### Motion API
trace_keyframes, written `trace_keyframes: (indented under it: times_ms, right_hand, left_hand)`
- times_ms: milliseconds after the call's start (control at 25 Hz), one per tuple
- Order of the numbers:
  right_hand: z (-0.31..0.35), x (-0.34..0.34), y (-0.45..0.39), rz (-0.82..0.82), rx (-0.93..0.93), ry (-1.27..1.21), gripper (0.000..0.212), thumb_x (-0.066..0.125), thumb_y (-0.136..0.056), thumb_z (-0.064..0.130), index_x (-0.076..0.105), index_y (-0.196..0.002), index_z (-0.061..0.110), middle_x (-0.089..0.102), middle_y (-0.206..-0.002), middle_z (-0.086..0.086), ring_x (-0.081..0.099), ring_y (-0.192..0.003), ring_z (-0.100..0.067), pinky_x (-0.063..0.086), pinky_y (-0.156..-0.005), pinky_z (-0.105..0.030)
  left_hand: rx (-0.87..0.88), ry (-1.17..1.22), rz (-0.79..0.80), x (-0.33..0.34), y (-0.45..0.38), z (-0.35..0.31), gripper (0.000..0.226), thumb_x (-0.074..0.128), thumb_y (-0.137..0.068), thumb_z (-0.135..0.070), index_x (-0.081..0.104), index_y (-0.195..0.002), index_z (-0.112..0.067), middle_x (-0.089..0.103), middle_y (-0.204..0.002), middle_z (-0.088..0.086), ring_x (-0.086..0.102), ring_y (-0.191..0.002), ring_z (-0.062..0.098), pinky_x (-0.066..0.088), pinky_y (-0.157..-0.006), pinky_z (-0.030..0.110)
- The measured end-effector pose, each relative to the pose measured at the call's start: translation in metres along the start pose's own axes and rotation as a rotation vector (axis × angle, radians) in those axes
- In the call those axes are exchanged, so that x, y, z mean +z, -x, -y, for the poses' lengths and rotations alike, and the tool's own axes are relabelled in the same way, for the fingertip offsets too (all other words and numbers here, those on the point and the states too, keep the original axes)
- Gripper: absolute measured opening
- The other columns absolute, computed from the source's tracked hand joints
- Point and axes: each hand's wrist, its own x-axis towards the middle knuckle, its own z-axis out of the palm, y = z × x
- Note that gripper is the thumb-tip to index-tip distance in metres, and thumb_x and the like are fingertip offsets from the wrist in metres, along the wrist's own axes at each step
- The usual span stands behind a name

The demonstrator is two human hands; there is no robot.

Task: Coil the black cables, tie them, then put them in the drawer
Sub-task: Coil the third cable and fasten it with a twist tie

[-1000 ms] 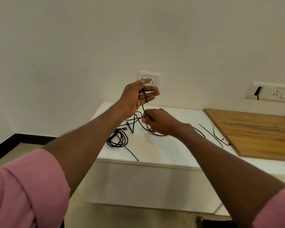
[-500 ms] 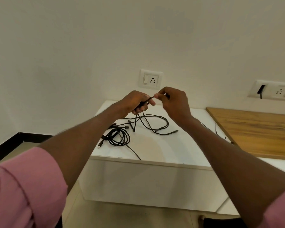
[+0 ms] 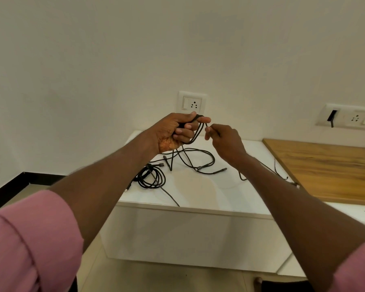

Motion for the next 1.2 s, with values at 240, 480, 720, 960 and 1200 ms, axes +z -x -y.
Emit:
trace_keyframes:
  times_ms: [240, 480, 720, 960, 1200]
  right_hand:
    - [0.007, 0.010, 0.004, 0.266, -0.098, 0.156, 0.033, 0.048, -0.108, 0.030, 0.070, -0.085, 0.020, 0.057, -0.070, 0.016, 0.056, -0.065, -0.010, 0.040, -0.068, -0.031]
    - [0.030, 0.014, 0.010, 0.394, -0.351, 0.164, 0.029, 0.060, -0.102, 0.034, 0.070, -0.081, 0.017, 0.070, -0.076, 0.009, 0.065, -0.072, -0.015, 0.054, -0.074, -0.038]
    - [0.033, 0.000, 0.005, 0.109, -0.325, -0.112, 0.028, 0.076, -0.091, 0.031, 0.074, -0.071, 0.013, 0.055, -0.048, 0.010, 0.043, -0.047, -0.009, 0.036, -0.054, -0.026]
    - [0.023, -0.016, -0.003, -0.124, -0.143, -0.305, 0.039, 0.079, -0.088, 0.042, 0.069, -0.072, 0.008, 0.049, -0.053, 0.007, 0.036, -0.050, -0.006, 0.031, -0.054, -0.024]
    - [0.009, -0.009, 0.000, -0.166, 0.029, -0.354, 0.046, 0.060, -0.101, 0.048, 0.065, -0.069, 0.016, 0.043, -0.052, 0.009, 0.037, -0.054, -0.012, 0.030, -0.057, -0.031]
  left_hand:
    - [0.169, 0.164, -0.125, 0.010, -0.005, 0.004, 0.044, 0.042, -0.110, -0.014, 0.042, -0.146, 0.011, 0.048, -0.067, -0.001, 0.069, -0.067, 0.013, 0.057, -0.056, 0.020]
    - [0.302, -0.256, -0.384, 0.000, -0.010, 0.006, 0.033, 0.039, -0.112, -0.015, 0.055, -0.135, 0.002, 0.073, -0.090, 0.014, 0.076, -0.097, 0.038, 0.064, -0.080, 0.040]
    - [0.199, -0.716, -0.405, -0.005, -0.003, 0.006, 0.027, 0.043, -0.109, -0.015, 0.066, -0.118, -0.004, 0.070, -0.080, 0.012, 0.069, -0.063, 0.025, 0.056, -0.057, 0.033]
    - [-0.064, -0.564, -0.155, 0.000, 0.002, 0.005, 0.048, 0.029, -0.111, -0.025, 0.068, -0.119, 0.003, 0.028, -0.062, -0.001, 0.025, -0.046, 0.010, 0.022, -0.044, 0.023]
    - [0.021, -0.187, -0.029, 0.010, -0.007, 0.003, 0.042, 0.034, -0.112, -0.026, 0.064, -0.121, 0.002, 0.027, -0.060, -0.006, 0.023, -0.043, 0.003, 0.019, -0.039, 0.018]
